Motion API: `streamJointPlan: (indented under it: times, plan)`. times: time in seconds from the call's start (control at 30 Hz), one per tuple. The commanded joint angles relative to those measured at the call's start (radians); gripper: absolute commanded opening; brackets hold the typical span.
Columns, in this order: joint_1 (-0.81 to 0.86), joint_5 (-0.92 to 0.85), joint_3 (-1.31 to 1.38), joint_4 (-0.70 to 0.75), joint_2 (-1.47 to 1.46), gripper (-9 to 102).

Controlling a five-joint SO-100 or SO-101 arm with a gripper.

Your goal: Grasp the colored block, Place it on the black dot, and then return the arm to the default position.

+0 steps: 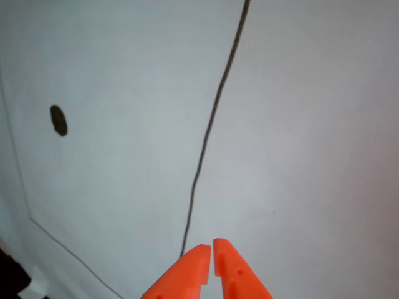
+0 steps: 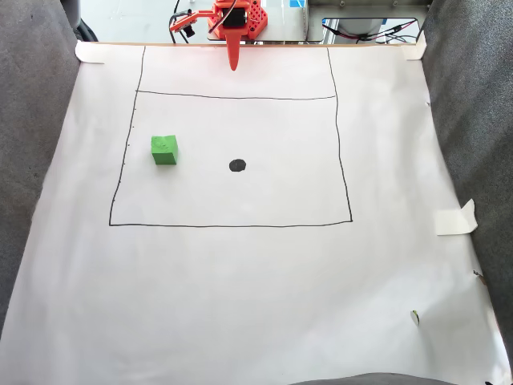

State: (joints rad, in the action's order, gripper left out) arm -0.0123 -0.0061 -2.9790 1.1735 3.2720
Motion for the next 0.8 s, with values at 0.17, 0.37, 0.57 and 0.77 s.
streamJointPlan:
  times: [0.17, 0.37, 0.57, 0.77]
  plan:
    - [0.032, -0.034, 0.061, -0.078, -0.044, 0]
    - [0.071, -0.002, 0.495, 0.032, -0.397, 0]
    - [0.146, 0.011, 0.919, 0.137, -0.769, 0]
    - [0.244, 0.040, 1.210, 0.181, -1.104, 0]
